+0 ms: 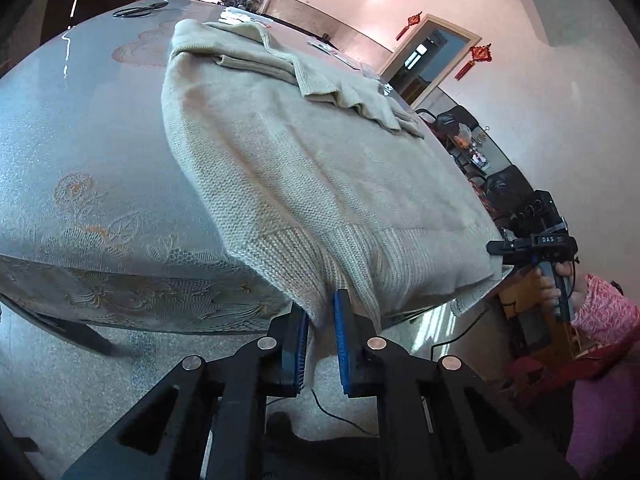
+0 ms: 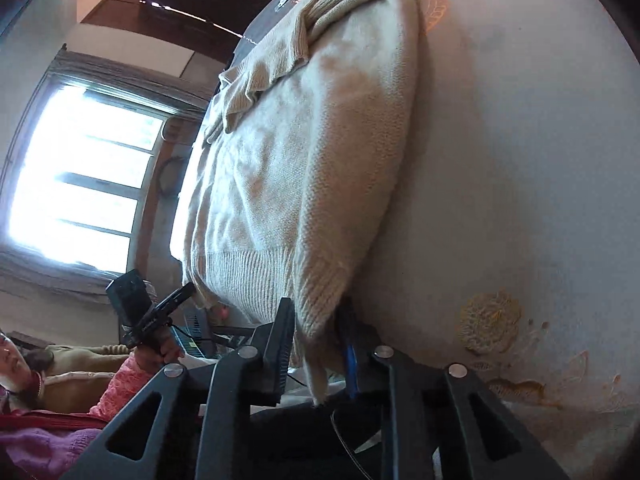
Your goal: Fold clothes
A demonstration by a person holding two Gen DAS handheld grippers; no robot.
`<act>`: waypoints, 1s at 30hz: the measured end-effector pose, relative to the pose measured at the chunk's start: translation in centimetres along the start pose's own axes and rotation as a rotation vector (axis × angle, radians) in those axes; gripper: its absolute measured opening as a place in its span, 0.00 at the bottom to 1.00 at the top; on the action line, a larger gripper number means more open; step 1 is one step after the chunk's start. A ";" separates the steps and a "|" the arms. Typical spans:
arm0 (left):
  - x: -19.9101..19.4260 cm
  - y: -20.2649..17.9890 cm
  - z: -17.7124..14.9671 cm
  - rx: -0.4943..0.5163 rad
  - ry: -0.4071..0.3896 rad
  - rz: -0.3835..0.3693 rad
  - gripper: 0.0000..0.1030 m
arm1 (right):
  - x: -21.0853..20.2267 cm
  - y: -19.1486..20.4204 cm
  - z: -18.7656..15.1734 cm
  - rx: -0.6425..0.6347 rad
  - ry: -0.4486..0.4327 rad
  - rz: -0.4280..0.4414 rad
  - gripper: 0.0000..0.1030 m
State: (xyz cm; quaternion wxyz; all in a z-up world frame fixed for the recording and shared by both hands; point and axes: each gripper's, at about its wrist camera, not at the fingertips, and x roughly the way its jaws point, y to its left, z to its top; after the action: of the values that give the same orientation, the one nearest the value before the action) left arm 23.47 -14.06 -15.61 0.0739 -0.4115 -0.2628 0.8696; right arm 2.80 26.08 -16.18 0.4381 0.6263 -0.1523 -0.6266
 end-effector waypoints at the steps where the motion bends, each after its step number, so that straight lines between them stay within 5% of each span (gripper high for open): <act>1: 0.3 0.1 0.0 -0.009 0.011 -0.005 0.16 | 0.0 0.1 0.0 -0.006 -0.003 0.004 0.23; 4: 1.1 0.2 0.2 -0.016 0.036 0.005 0.18 | 0.3 0.7 -0.1 -0.047 -0.002 -0.028 0.23; 5: 1.2 0.1 0.2 -0.006 0.042 0.013 0.16 | 0.4 1.0 -0.1 -0.063 0.002 -0.055 0.12; 9: 0.5 0.4 0.9 -0.052 0.041 -0.030 0.09 | 0.6 0.6 0.5 0.021 0.038 -0.051 0.08; 16: -2.3 0.3 2.9 -0.144 -0.019 -0.100 0.07 | -0.6 -0.8 1.6 0.217 0.003 0.157 0.07; 22: -4.1 -1.9 5.3 -0.147 -0.068 -0.114 0.07 | -1.5 1.2 3.6 0.196 -0.031 0.256 0.07; 30: -5.7 -0.1 10.1 -0.336 -0.183 -0.281 0.07 | -2.3 3.0 8.3 0.237 -0.063 0.364 0.07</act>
State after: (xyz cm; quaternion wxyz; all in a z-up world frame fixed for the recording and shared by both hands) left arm 19.53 -19.96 -6.38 0.1004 -0.2971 -0.4641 0.8284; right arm -4.19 23.11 -11.09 0.4623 0.6156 -0.3491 -0.5342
